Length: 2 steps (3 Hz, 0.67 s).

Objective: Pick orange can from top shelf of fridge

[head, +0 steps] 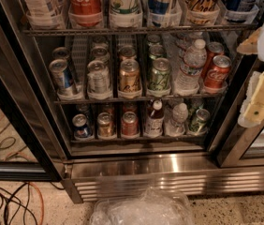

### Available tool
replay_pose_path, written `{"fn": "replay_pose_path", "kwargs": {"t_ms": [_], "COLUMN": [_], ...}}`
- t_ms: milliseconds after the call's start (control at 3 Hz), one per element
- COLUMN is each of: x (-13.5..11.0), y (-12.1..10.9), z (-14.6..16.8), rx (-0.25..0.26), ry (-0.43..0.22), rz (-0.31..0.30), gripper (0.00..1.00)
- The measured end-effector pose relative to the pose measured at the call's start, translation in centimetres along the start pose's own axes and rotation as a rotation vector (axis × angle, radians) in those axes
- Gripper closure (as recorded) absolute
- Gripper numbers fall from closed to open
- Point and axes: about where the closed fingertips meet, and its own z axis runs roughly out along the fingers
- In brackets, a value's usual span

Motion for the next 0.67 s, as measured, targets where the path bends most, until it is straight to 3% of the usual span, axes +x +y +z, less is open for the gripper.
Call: {"fn": "replay_pose_path", "kwargs": {"t_ms": [667], "x": [-0.28], "y": [-0.16], "z": [-0.21], "rx": [0.012], "ry": [-0.018], "rz": [0.003], "gripper": [0.00]}}
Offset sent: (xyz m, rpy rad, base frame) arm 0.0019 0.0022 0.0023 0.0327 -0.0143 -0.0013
